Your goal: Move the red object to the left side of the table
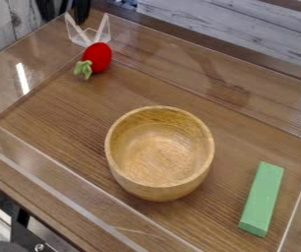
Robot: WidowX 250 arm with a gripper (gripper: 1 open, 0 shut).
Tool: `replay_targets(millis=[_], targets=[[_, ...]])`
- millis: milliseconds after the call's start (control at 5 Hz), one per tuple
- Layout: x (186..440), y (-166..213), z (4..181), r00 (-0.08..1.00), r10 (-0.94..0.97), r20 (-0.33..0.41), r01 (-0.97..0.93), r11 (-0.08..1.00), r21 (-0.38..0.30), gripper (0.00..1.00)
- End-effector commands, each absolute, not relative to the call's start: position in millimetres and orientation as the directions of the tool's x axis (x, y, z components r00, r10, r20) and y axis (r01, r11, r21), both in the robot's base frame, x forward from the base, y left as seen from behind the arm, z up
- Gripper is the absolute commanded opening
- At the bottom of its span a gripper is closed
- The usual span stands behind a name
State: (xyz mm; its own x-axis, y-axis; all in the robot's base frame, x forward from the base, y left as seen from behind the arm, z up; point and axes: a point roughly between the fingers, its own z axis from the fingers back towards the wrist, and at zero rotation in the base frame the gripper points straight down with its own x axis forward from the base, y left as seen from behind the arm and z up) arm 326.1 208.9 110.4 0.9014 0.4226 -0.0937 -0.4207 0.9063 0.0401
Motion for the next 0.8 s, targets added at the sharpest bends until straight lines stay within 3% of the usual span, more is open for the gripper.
replay_targets(millis=[0,200,600], targets=[[313,200,124.4,0.887,0.461,-0.038,-0.459,0.887,0.043,1.0],[300,182,121.5,0.886,0.462,-0.043,-0.461,0.887,0.02,1.0],[303,161,140.3,0.958,0.282,-0.056,-0.283,0.959,-0.02,1.0]])
